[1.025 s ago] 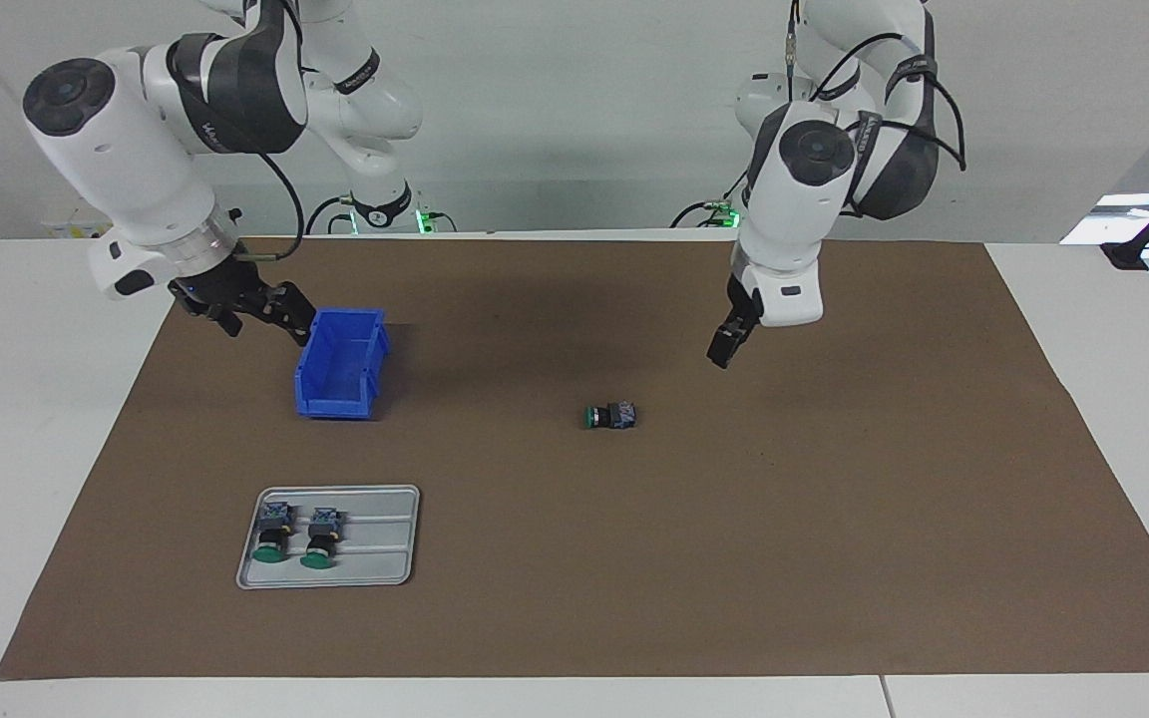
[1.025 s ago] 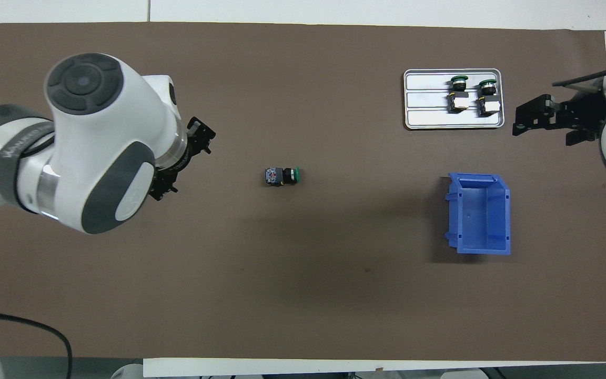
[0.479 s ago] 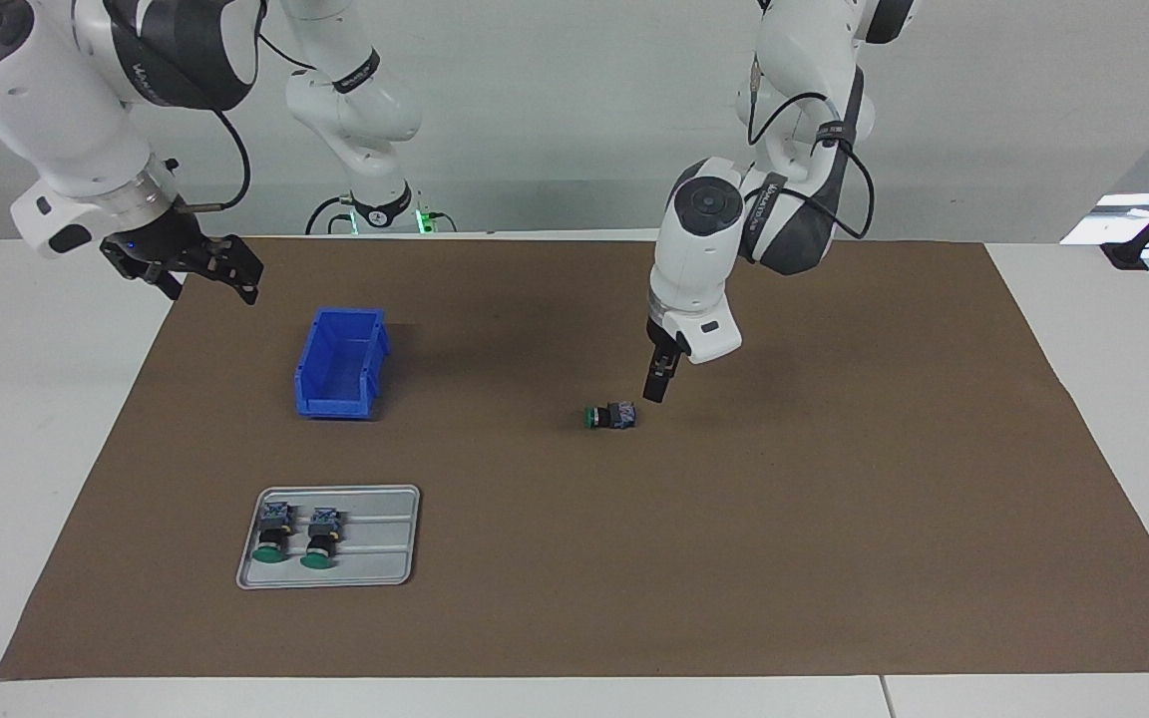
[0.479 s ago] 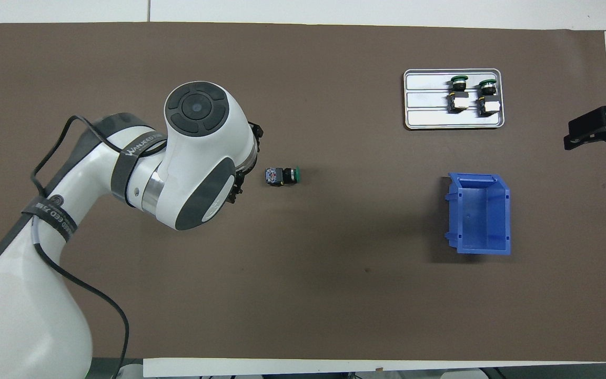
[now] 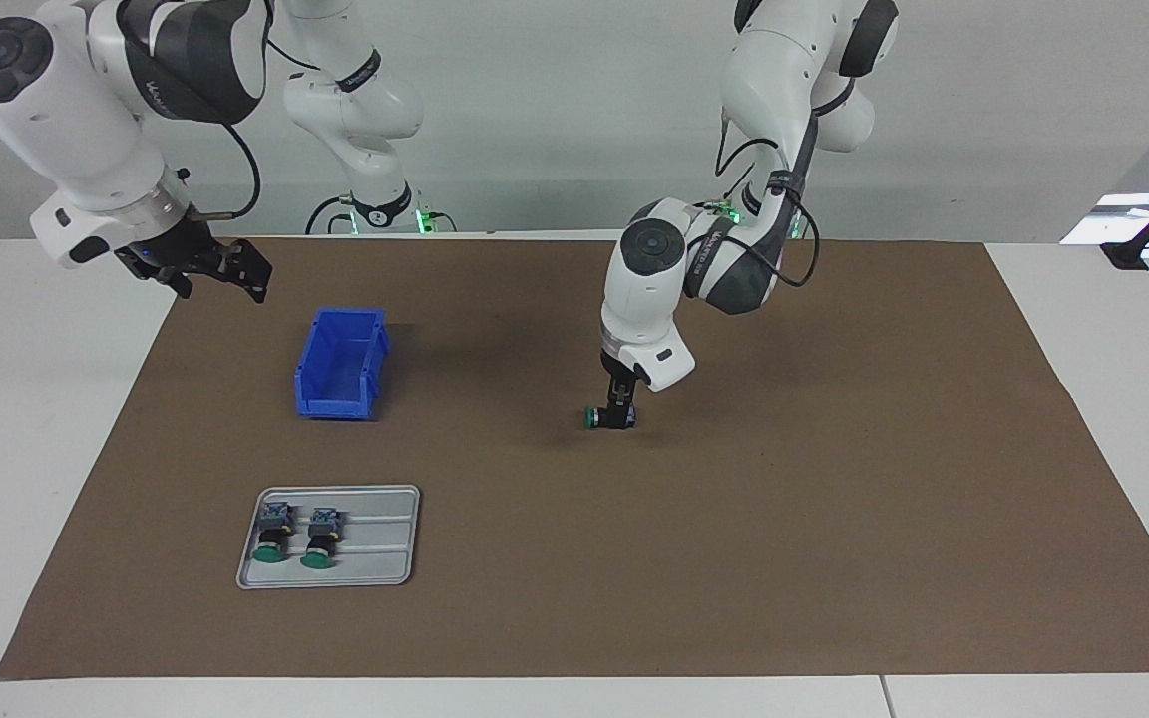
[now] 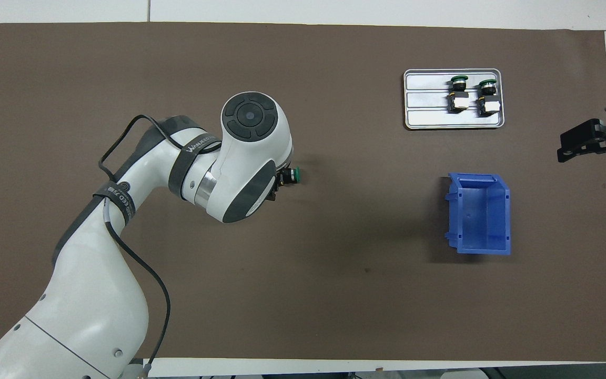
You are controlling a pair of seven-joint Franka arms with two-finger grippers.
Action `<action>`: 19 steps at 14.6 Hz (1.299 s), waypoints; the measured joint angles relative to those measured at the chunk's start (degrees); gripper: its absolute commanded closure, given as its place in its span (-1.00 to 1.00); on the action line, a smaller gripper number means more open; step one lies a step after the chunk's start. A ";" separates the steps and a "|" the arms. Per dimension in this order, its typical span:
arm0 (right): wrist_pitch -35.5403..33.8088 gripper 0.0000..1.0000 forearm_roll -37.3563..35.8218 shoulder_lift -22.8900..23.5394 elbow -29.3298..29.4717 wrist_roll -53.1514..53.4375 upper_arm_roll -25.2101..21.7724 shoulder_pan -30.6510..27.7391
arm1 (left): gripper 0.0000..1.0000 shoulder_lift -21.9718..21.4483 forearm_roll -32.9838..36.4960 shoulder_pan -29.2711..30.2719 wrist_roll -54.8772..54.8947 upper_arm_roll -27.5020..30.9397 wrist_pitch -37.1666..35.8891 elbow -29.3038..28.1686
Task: Place and press button with both arms
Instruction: 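Move the left gripper toward the button at mid-table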
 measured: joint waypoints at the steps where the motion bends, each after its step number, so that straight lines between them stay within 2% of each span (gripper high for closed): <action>1: 0.00 -0.99 0.01 -0.25 0.00 -0.14 -0.69 0.33 | -0.90 0.64 0.00 -0.18 -0.86 0.01 0.32 0.00; 7: -0.32 -0.99 0.02 -0.77 -0.11 -0.17 -0.93 0.52 | -0.85 2.67 0.00 -0.59 -4.26 0.01 2.91 0.03; 12: -0.32 -0.99 0.02 -0.77 -0.14 -0.17 -0.93 0.52 | -0.61 4.17 0.00 -1.02 -5.25 0.08 4.90 0.03; 13: -0.32 -0.99 0.02 -0.77 -0.14 -0.16 -0.93 0.52 | -0.47 4.32 0.00 -1.03 -5.41 0.09 5.63 0.03; 17: -0.32 -0.99 0.02 -0.77 -0.14 -0.17 -0.93 0.52 | -0.37 4.53 0.00 -1.05 -5.57 0.09 6.03 0.00; 19: -0.32 -0.99 0.02 -0.77 -0.14 -0.17 -0.93 0.52 | -0.24 4.69 0.00 -1.05 -5.59 0.09 6.03 -0.21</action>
